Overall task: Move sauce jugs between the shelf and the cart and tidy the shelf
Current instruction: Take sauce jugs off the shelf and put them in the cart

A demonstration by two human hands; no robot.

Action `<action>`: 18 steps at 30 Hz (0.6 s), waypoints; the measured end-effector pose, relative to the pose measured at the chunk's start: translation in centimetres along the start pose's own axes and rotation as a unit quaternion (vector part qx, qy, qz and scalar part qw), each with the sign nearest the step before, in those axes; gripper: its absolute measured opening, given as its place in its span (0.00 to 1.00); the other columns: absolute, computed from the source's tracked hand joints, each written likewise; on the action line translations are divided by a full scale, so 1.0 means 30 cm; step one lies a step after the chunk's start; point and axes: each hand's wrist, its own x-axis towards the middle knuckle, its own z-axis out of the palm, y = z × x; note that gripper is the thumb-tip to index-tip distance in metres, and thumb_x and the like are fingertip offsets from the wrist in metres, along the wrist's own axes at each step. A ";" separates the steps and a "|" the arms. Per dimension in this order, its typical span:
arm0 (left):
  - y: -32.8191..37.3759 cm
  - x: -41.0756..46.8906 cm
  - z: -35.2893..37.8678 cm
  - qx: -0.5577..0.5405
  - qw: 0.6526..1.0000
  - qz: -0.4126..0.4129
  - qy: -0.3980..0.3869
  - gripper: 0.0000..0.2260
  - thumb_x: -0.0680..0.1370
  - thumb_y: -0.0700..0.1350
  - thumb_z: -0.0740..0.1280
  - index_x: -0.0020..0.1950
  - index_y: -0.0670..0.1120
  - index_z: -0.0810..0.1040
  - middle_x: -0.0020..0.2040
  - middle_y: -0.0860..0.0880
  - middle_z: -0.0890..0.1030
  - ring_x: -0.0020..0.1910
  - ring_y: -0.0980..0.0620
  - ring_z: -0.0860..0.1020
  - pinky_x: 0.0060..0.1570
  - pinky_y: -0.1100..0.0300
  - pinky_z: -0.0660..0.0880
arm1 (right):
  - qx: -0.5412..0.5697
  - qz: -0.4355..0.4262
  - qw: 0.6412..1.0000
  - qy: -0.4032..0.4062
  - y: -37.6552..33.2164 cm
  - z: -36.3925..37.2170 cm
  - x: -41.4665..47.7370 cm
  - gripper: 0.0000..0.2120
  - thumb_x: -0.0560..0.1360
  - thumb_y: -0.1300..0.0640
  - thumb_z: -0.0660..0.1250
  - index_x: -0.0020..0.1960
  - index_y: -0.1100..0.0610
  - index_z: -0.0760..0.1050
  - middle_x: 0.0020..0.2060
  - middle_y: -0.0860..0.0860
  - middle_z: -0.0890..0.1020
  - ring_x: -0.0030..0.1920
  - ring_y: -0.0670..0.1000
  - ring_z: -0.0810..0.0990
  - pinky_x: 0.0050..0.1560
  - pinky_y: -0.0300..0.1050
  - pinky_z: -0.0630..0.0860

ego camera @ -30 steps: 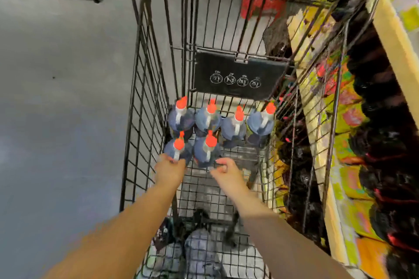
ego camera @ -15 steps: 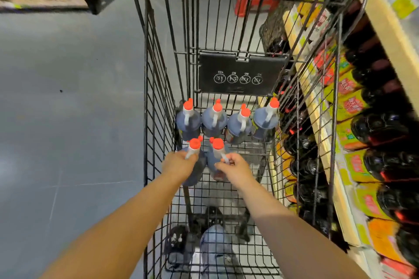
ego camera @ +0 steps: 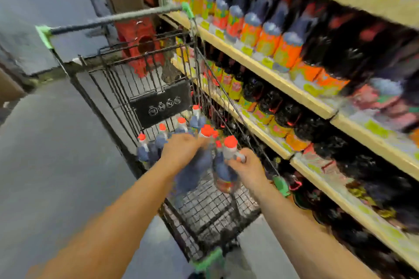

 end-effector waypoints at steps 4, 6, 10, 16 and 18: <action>0.201 -0.133 0.076 0.004 0.995 0.081 -0.054 0.10 0.56 0.48 0.61 0.25 0.41 0.71 0.27 0.45 0.69 0.30 0.48 0.67 0.30 0.57 0.61 | 0.001 -0.014 0.994 0.106 -0.017 -0.220 -0.200 0.16 0.71 0.63 0.71 0.36 0.56 0.63 0.31 0.52 0.66 0.31 0.48 0.65 0.31 0.39 0.61; 0.285 -0.212 0.136 -0.029 0.990 0.115 -0.079 0.11 0.60 0.43 0.65 0.23 0.44 0.64 0.22 0.49 0.65 0.24 0.52 0.62 0.29 0.57 0.58 | 0.001 -0.007 0.989 0.145 -0.007 -0.328 -0.299 0.14 0.71 0.62 0.71 0.37 0.56 0.64 0.32 0.53 0.68 0.33 0.50 0.67 0.34 0.43 0.61; 0.454 -0.379 0.308 -0.004 0.968 0.181 -0.173 0.09 0.63 0.44 0.67 0.24 0.47 0.69 0.20 0.51 0.70 0.25 0.52 0.67 0.32 0.57 0.66 | 0.009 0.011 0.965 0.262 0.050 -0.547 -0.536 0.15 0.72 0.61 0.70 0.35 0.54 0.64 0.30 0.52 0.69 0.33 0.50 0.68 0.32 0.40 0.62; 0.623 -0.689 0.679 0.021 0.923 0.304 -0.235 0.12 0.61 0.45 0.64 0.18 0.47 0.66 0.20 0.51 0.69 0.27 0.49 0.67 0.33 0.56 0.64 | 0.004 0.049 0.916 0.398 0.230 -0.897 -0.936 0.12 0.71 0.61 0.71 0.40 0.59 0.67 0.32 0.53 0.70 0.34 0.50 0.70 0.32 0.41 0.64; 0.650 -0.813 0.823 0.020 0.909 0.318 -0.268 0.10 0.61 0.45 0.62 0.20 0.46 0.67 0.20 0.50 0.69 0.27 0.49 0.67 0.32 0.58 0.66 | -0.007 0.059 0.902 0.428 0.303 -1.006 -1.081 0.11 0.71 0.60 0.71 0.42 0.60 0.68 0.32 0.53 0.70 0.32 0.47 0.69 0.31 0.37 0.64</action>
